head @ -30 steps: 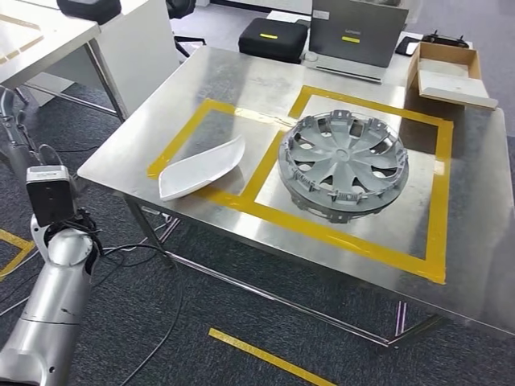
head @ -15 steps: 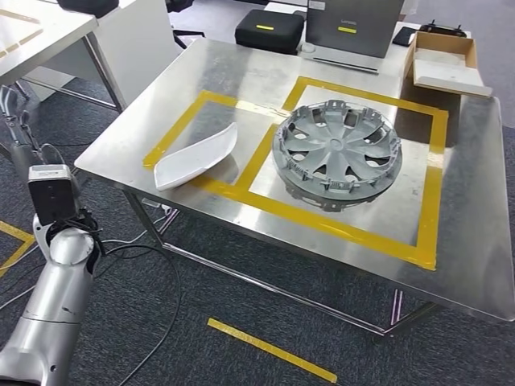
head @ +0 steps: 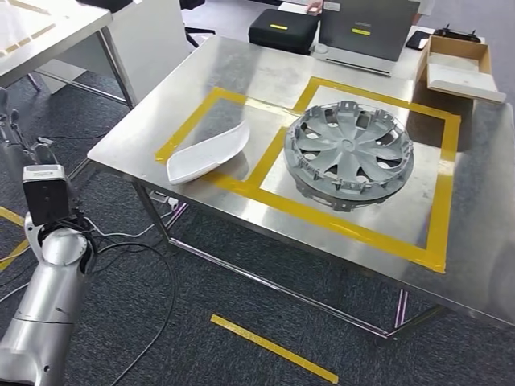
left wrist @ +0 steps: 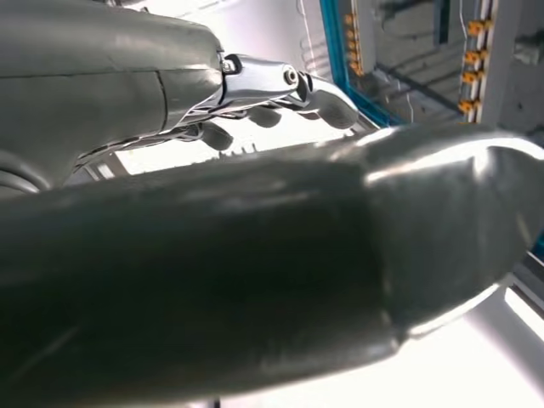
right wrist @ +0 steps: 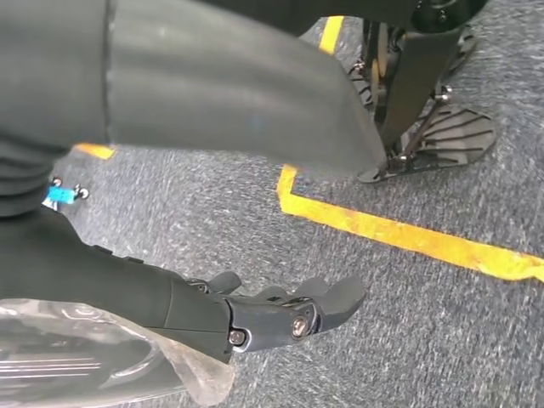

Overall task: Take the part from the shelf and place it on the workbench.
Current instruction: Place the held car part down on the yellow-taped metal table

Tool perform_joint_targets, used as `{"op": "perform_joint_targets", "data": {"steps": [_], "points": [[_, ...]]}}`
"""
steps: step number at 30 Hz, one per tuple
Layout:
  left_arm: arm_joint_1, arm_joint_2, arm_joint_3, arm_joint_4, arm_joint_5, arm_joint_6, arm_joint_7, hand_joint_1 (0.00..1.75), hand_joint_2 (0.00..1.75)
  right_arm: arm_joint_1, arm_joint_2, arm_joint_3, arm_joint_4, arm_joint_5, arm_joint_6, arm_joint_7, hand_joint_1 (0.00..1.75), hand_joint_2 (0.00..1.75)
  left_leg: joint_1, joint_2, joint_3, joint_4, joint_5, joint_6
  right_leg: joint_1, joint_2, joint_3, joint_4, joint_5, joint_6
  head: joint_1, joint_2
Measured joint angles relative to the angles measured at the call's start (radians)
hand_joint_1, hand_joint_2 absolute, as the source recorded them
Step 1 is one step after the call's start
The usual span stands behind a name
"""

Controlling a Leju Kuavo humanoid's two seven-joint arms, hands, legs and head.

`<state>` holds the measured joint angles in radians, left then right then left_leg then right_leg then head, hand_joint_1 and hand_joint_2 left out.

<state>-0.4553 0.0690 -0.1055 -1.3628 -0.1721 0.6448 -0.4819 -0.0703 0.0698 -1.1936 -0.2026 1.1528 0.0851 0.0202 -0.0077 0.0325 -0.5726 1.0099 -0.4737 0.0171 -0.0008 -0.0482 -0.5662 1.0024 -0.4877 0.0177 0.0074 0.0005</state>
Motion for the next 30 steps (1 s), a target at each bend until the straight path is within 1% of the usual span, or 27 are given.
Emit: {"op": "perform_joint_targets", "data": {"steps": [1, 2, 3, 5, 6, 7, 8, 9, 10, 11, 12, 13, 15, 16, 17, 18, 19, 20, 21, 22, 23, 24, 25, 27, 28, 29, 30], "points": [[0.000, 0.002, 0.001, -0.001, -0.001, 0.001, 0.000, 0.00, 0.00, 0.000, 0.000, 0.000, 0.000, 0.000, 0.000, -0.001, 0.00, 1.75, 0.002, -0.008, -0.001, -0.003, 0.004, 0.006, -0.001, 0.000, -0.004, 0.006, -0.007, 0.005, 0.000, 0.000], [0.000, 0.004, 0.002, -0.001, -0.002, 0.001, 0.000, 0.00, 0.00, -0.001, 0.000, 0.000, 0.000, 0.000, 0.000, -0.002, 0.00, 1.75, 0.004, -0.016, -0.002, -0.005, 0.008, 0.012, -0.002, 0.007, -0.014, 0.027, -0.024, 0.010, 0.002, 0.000], [0.000, 0.005, 0.003, -0.002, -0.003, 0.001, 0.000, 0.00, 0.00, -0.002, -0.001, 0.000, 0.000, 0.000, 0.000, -0.002, 0.00, 1.75, 0.006, -0.022, -0.004, -0.008, 0.012, 0.017, -0.003, 0.018, -0.034, 0.070, -0.051, 0.014, 0.003, 0.000], [0.001, 0.009, 0.005, -0.004, -0.003, -0.001, 0.000, 0.00, 0.00, -0.001, -0.001, 0.000, 0.000, -0.001, 0.001, -0.003, 0.00, 1.75, 0.006, -0.038, -0.008, -0.007, 0.015, 0.023, -0.004, 0.038, -0.095, 0.205, -0.117, 0.018, 0.005, 0.000], [0.005, 0.011, 0.007, -0.006, -0.003, -0.002, 0.000, 0.00, 0.00, 0.000, -0.001, 0.000, 0.000, -0.002, 0.001, -0.003, 0.00, 1.75, 0.005, -0.046, -0.010, -0.007, 0.016, 0.024, -0.004, 0.042, -0.122, 0.263, -0.136, 0.019, 0.004, 0.000], [0.009, 0.014, 0.008, -0.010, -0.004, -0.004, 0.000, 0.00, 0.00, 0.001, -0.001, 0.000, 0.000, -0.003, 0.002, -0.003, 0.00, 1.75, 0.004, -0.055, -0.011, -0.006, 0.017, 0.024, -0.004, 0.044, -0.136, 0.292, -0.138, 0.019, 0.004, 0.000], [0.013, 0.016, 0.010, -0.016, -0.008, -0.006, -0.001, 0.00, 0.00, 0.002, -0.001, 0.000, 0.000, -0.004, 0.002, -0.003, 0.00, 1.75, 0.004, -0.065, -0.011, -0.006, 0.018, 0.024, -0.004, 0.047, -0.130, 0.279, -0.119, 0.017, 0.004, 0.000], [0.016, 0.018, 0.010, -0.023, -0.015, -0.009, -0.002, 0.00, 0.00, 0.002, -0.001, 0.000, 0.000, -0.004, 0.002, -0.003, 0.00, 1.75, 0.004, -0.075, -0.011, -0.005, 0.018, 0.023, -0.004, 0.052, -0.105, 0.227, -0.085, 0.014, 0.004, 0.000], [0.017, 0.019, 0.011, -0.030, -0.024, -0.012, -0.003, 0.00, 0.00, 0.001, -0.001, 0.000, 0.000, -0.005, 0.002, -0.004, 0.00, 1.75, 0.004, -0.085, -0.011, -0.004, 0.019, 0.022, -0.005, 0.069, -0.071, 0.154, -0.048, 0.010, 0.005, 0.000], [0.018, 0.020, 0.010, -0.038, -0.035, -0.017, -0.002, 0.00, 0.00, 0.001, -0.002, 0.000, -0.001, -0.005, 0.002, -0.005, 0.00, 1.75, 0.004, -0.095, -0.013, -0.002, 0.019, 0.019, -0.007, 0.090, -0.035, 0.085, -0.022, 0.006, 0.004, 0.000], [0.018, 0.020, 0.008, -0.046, -0.046, -0.024, 0.001, 0.00, 0.00, 0.001, -0.003, 0.000, -0.001, -0.006, 0.002, -0.007, 0.00, 1.75, 0.004, -0.104, -0.017, 0.000, 0.021, 0.015, -0.008, 0.106, -0.009, 0.035, -0.008, 0.003, 0.004, 0.000], [0.019, 0.020, 0.006, -0.053, -0.055, -0.032, 0.007, 0.00, 0.00, 0.001, -0.003, 0.000, -0.001, -0.006, 0.003, -0.008, 0.00, 1.75, 0.005, -0.112, -0.023, 0.001, 0.023, 0.009, -0.008, 0.116, 0.005, 0.010, -0.007, 0.001, 0.004, 0.000], [0.025, 0.021, -0.001, -0.065, -0.067, -0.044, 0.020, 0.00, 0.00, 0.001, -0.004, 0.000, -0.001, -0.007, 0.003, -0.009, 0.00, 1.75, 0.007, -0.131, -0.031, 0.001, 0.030, -0.004, -0.008, 0.103, 0.010, 0.000, -0.009, -0.004, 0.003, 0.000], [0.029, 0.021, -0.005, -0.070, -0.071, -0.048, 0.025, 0.00, 0.00, 0.000, -0.003, 0.000, -0.001, -0.008, 0.003, -0.009, 0.00, 1.75, 0.008, -0.130, -0.034, 0.004, 0.028, -0.010, -0.009, 0.092, 0.012, -0.004, -0.006, -0.009, 0.003, 0.000], [0.031, 0.022, -0.008, -0.075, -0.073, -0.050, 0.029, 0.00, 0.00, -0.001, -0.003, 0.000, -0.001, -0.008, 0.002, -0.009, 0.00, 1.75, 0.007, -0.116, -0.041, 0.018, 0.017, -0.015, -0.011, 0.081, 0.014, -0.009, -0.003, -0.015, 0.001, 0.000], [0.032, 0.023, -0.010, -0.079, -0.074, -0.051, 0.031, 0.00, 0.00, -0.002, -0.003, 0.000, -0.001, -0.009, 0.002, -0.010, 0.00, 1.75, 0.006, -0.095, -0.056, 0.053, -0.005, -0.020, -0.013, 0.070, 0.016, -0.013, -0.001, -0.021, -0.002, 0.000], [0.033, 0.023, -0.013, -0.081, -0.074, -0.051, 0.032, 0.00, 0.00, -0.002, -0.003, 0.000, -0.001, -0.009, 0.002, -0.010, 0.00, 1.75, 0.008, -0.071, -0.080, 0.108, -0.036, -0.024, -0.013, 0.058, 0.017, -0.014, 0.000, -0.024, -0.005, 0.000], [0.034, 0.024, -0.014, -0.082, -0.074, -0.052, 0.033, 0.00, 0.00, -0.001, -0.003, -0.001, -0.001, -0.010, 0.002, -0.010, 0.00, 1.75, 0.010, -0.054, -0.109, 0.176, -0.070, -0.028, -0.012, 0.047, 0.017, -0.015, 0.000, -0.027, -0.009, 0.000], [0.037, 0.024, -0.016, -0.083, -0.074, -0.052, 0.034, 0.00, 0.00, 0.000, -0.003, -0.001, -0.001, -0.010, 0.002, -0.010, 0.00, 1.75, 0.013, -0.047, -0.137, 0.238, -0.095, -0.032, -0.011, 0.035, 0.017, -0.014, -0.001, -0.027, -0.009, 0.000], [0.041, 0.025, -0.017, -0.083, -0.074, -0.053, 0.034, 0.00, 0.00, 0.001, -0.003, -0.001, -0.001, -0.010, 0.002, -0.010, 0.00, 1.75, 0.016, -0.044, -0.152, 0.275, -0.103, -0.035, -0.011, 0.023, 0.017, -0.014, -0.001, -0.027, -0.009, 0.000], [0.043, 0.026, -0.017, -0.083, -0.074, -0.053, 0.034, 0.00, 0.00, 0.001, -0.003, -0.001, -0.001, -0.010, 0.002, -0.010, 0.00, 1.75, 0.018, -0.042, -0.151, 0.276, -0.093, -0.036, -0.011, 0.011, 0.017, -0.014, -0.001, -0.027, -0.009, 0.000], [0.045, 0.027, -0.017, -0.084, -0.074, -0.053, 0.034, 0.00, 0.00, 0.001, -0.003, -0.001, -0.001, -0.010, 0.002, -0.010, 0.00, 1.75, 0.019, -0.036, -0.129, 0.238, -0.067, -0.037, -0.011, -0.001, 0.017, -0.013, -0.002, -0.026, -0.009, 0.000], [0.045, 0.029, -0.018, -0.086, -0.074, -0.053, 0.034, 0.00, 0.00, 0.000, -0.003, -0.001, -0.001, -0.010, 0.002, -0.010, 0.00, 1.75, 0.019, -0.023, -0.094, 0.172, -0.032, -0.036, -0.010, -0.012, 0.019, -0.013, -0.003, -0.024, -0.009, 0.000], [0.042, 0.032, -0.018, -0.093, -0.072, -0.052, 0.035, 0.00, 0.00, -0.001, -0.003, -0.001, -0.001, -0.011, 0.002, -0.010, 0.00, 1.75, 0.013, 0.017, -0.031, 0.047, 0.010, -0.031, -0.005, -0.032, 0.020, -0.009, -0.008, -0.016, -0.009, 0.000], [0.042, 0.034, -0.018, -0.097, -0.069, -0.052, 0.036, 0.00, 0.00, -0.001, -0.003, -0.001, -0.001, -0.012, 0.002, -0.010, 0.00, 1.75, 0.009, 0.029, -0.017, 0.014, 0.015, -0.026, -0.002, -0.041, 0.020, -0.008, -0.010, -0.011, -0.009, 0.000], [0.043, 0.040, -0.016, -0.102, -0.065, -0.052, 0.038, 0.00, 0.00, -0.001, -0.003, -0.002, -0.001, -0.013, 0.002, -0.010, 0.00, 1.75, 0.005, 0.030, -0.014, 0.003, 0.013, -0.021, 0.001, -0.052, 0.020, -0.007, -0.011, -0.006, -0.009, 0.000], [0.045, 0.048, -0.013, -0.107, -0.060, -0.054, 0.041, 0.00, 0.00, -0.001, -0.003, -0.002, -0.001, -0.014, 0.002, -0.010, 0.00, 1.75, 0.005, 0.020, -0.017, 0.001, 0.014, -0.014, 0.001, -0.062, 0.020, -0.007, -0.012, -0.002, -0.009, 0.000]]}}
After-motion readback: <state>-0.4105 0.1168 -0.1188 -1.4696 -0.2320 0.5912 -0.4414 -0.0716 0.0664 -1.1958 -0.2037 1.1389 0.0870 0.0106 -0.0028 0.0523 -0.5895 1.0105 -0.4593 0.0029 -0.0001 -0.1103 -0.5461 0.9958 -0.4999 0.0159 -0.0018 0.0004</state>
